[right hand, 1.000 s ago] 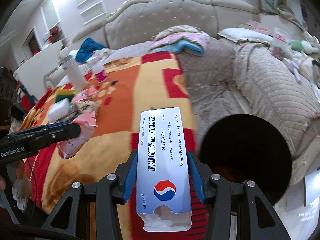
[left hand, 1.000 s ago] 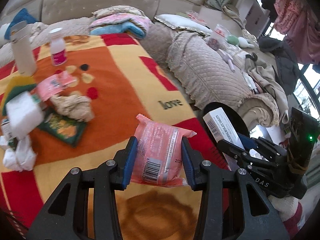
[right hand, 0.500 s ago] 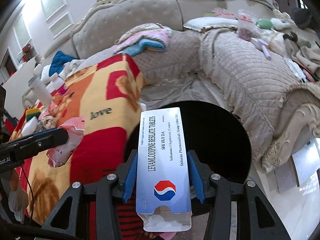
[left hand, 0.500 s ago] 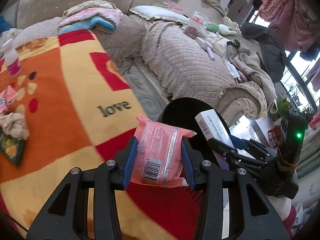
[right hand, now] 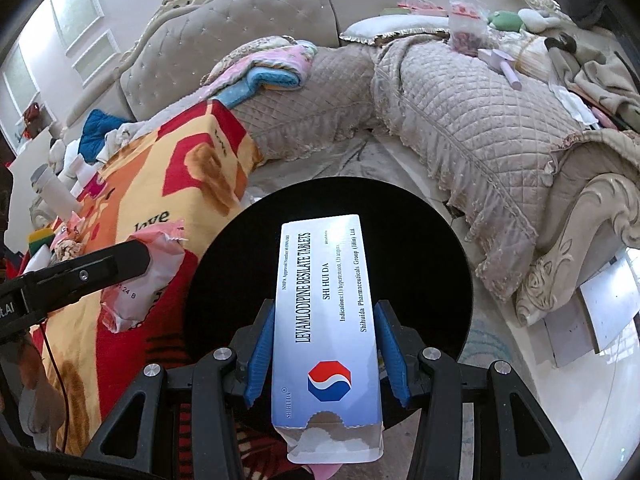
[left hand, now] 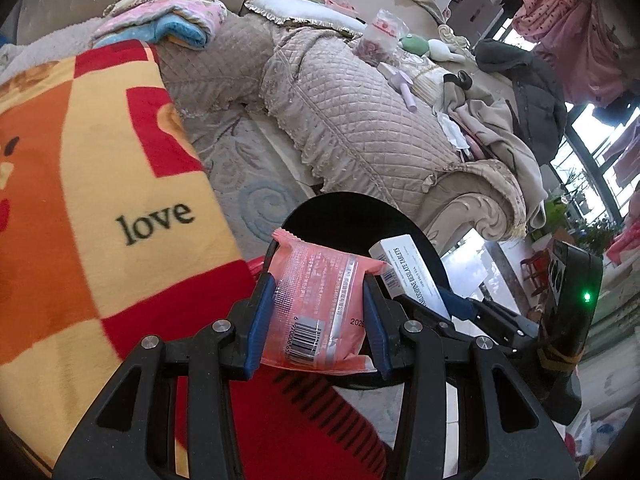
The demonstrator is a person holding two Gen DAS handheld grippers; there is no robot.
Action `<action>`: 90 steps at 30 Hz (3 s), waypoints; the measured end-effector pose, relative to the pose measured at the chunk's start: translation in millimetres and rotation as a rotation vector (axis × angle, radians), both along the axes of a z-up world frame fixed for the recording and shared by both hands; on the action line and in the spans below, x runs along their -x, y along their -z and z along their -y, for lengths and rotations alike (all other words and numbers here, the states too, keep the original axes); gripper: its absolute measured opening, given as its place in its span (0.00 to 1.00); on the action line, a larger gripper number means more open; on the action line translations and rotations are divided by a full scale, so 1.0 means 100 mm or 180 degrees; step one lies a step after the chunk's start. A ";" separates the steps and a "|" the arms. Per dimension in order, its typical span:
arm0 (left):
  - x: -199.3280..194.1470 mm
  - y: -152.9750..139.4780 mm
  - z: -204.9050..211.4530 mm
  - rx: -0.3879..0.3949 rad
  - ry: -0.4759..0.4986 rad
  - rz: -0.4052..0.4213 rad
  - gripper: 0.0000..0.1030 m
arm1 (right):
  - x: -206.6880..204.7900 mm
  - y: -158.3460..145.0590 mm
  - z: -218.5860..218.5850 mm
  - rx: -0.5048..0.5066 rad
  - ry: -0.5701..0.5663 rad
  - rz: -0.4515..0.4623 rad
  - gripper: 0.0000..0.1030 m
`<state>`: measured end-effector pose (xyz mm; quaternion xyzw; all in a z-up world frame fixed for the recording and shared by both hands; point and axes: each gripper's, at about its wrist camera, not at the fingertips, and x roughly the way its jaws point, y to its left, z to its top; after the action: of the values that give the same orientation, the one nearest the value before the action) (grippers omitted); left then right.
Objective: Collect trash
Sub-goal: 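Carry the pink wrapper and Levamlodipine box over the black bin and open both tools, then move both open tools back over the remaining items, then grasp the white tissue with the left tool while the right tool grasps the beige crumpled cloth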
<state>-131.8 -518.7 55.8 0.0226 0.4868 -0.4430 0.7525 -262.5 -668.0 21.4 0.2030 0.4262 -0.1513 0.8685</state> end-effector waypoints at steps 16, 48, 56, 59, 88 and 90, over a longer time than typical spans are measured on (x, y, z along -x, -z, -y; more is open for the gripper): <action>0.01 0.01 0.02 0.0103 0.0064 -0.0074 0.48 | 0.01 0.10 0.07 -0.0038 0.0139 -0.0062 0.53; -0.15 -0.14 -2.00 -0.0445 -0.1064 0.0564 0.48 | -0.66 -0.25 -1.52 -0.0014 -0.0867 0.0125 0.65; -0.30 -0.09 -2.73 -0.0558 -0.1437 0.0537 0.48 | -0.91 -0.21 -2.12 -0.0009 -0.1281 0.0054 0.67; -0.36 -0.07 -3.00 -0.0565 -0.1564 0.0494 0.48 | -1.01 -0.18 -2.29 -0.0011 -0.1395 0.0024 0.67; -0.85 0.20 -3.59 -0.0278 -0.1958 0.0144 0.57 | -2.43 -0.13 -2.77 -0.0192 -0.1728 0.0202 0.41; -0.85 0.22 -3.60 -0.0290 -0.1971 0.0142 0.42 | -2.40 -0.11 -2.78 -0.0234 -0.1767 0.0209 0.34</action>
<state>-47.0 -158.8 33.5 -0.0834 0.4733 -0.1699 0.8603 -22.1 -390.3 32.7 0.1147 0.4423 0.1146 0.8821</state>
